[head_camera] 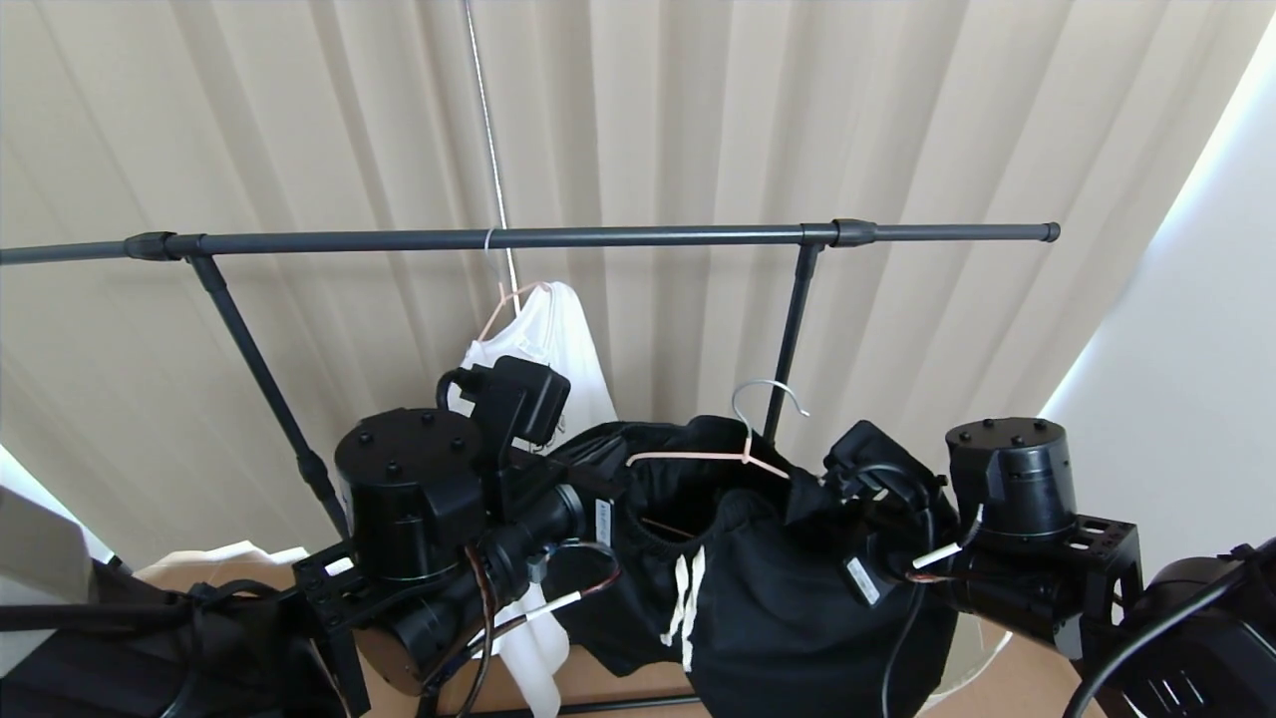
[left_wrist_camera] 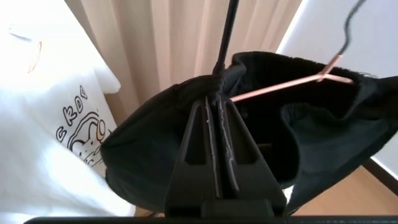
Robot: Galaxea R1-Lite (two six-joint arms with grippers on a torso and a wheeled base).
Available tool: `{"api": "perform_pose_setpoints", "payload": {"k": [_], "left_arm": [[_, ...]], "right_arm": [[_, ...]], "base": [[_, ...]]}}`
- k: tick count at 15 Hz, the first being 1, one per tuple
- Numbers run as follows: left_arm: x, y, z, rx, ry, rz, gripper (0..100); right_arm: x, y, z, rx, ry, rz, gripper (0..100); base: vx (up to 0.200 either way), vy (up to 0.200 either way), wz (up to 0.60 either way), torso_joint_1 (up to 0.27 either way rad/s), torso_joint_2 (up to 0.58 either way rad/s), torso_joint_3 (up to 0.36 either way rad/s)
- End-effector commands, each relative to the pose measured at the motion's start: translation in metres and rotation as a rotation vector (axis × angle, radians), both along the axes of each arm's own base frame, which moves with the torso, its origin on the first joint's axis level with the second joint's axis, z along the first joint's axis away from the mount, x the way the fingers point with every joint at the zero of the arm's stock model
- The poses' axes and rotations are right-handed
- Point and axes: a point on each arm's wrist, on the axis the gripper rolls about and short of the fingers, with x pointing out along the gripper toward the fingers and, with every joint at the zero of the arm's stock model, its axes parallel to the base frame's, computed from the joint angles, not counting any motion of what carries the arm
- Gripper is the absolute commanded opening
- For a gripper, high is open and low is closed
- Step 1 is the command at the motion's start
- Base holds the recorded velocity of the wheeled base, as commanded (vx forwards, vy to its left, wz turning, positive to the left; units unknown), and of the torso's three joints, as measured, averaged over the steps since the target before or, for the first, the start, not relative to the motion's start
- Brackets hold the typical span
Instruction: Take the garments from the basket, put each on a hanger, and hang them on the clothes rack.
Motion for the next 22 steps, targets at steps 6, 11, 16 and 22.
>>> {"api": "perform_pose_setpoints", "payload": {"k": [6,11,16,22], "left_arm": [[-0.017,-0.004,-0.004,0.030,0.023,-0.060,0],[-0.016,-0.009,-0.013,0.070,0.065,-0.069,0],[-0.026,-0.020,-0.021,0.086,0.085,-0.119,0],[-0.020,-0.031,-0.033,0.073,0.125,-0.105,0]], "right_arm": [[0.005,0.003,0.009,0.100,-0.040,-0.034,0],[0.002,0.001,0.022,0.169,-0.100,-0.039,0],[-0.002,-0.001,0.033,0.195,-0.128,-0.040,0],[-0.017,-0.004,0.049,0.245,-0.162,0.012,0]], "base": [[0.000,0.000,0.00,0.000,0.00,0.000],[0.000,0.000,0.00,0.000,0.00,0.000],[0.000,0.000,0.00,0.000,0.00,0.000],[0.000,0.000,0.00,0.000,0.00,0.000]]}}
